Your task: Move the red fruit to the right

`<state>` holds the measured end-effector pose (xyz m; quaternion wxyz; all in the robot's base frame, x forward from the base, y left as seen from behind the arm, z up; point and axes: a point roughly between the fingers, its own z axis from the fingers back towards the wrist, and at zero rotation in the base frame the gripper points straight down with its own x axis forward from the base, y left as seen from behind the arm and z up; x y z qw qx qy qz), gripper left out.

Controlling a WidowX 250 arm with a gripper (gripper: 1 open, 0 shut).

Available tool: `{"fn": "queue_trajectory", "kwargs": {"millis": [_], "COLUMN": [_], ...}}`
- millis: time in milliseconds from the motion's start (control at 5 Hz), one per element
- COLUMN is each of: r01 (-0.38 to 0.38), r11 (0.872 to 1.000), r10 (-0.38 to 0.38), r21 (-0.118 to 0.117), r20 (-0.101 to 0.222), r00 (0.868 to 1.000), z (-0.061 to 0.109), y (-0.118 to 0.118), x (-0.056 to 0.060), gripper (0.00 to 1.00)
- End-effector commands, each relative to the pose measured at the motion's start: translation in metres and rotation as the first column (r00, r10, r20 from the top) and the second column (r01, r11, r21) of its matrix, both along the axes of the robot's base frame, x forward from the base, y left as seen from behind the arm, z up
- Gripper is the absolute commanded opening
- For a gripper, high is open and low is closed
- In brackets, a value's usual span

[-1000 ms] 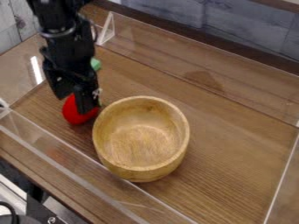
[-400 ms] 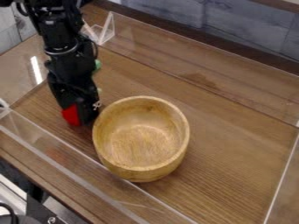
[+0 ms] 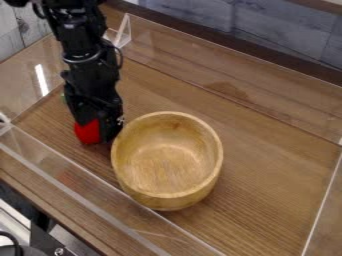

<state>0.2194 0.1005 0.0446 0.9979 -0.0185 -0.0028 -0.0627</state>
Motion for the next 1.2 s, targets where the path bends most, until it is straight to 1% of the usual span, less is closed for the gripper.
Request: {"fn": "queue_trajectory", "kwargs": {"millis": [0, 200, 400, 600, 800, 1000], "r01": [-0.041, -0.061, -0.083, -0.107, -0.130, -0.177], "r11": [0.999, 0.998, 0.997, 0.994, 0.991, 0.984], "r10": [0.041, 0.060, 0.082, 0.107, 0.130, 0.177], "r21": [0.019, 0.018, 0.005, 0.002, -0.005, -0.016], "r20": [0.038, 0.037, 0.032, 0.019, 0.003, -0.014], "r00": [0.998, 0.997, 0.996, 0.994, 0.991, 0.984], "z": [-0.002, 0.007, 0.014, 0.005, -0.004, 0.000], "y": [0.015, 0.028, 0.038, 0.040, 0.040, 0.050], "x": [0.017, 0.023, 0.029, 0.034, 0.039, 0.036], "gripper": [1.00, 1.00, 1.00, 1.00, 1.00, 1.00]}}
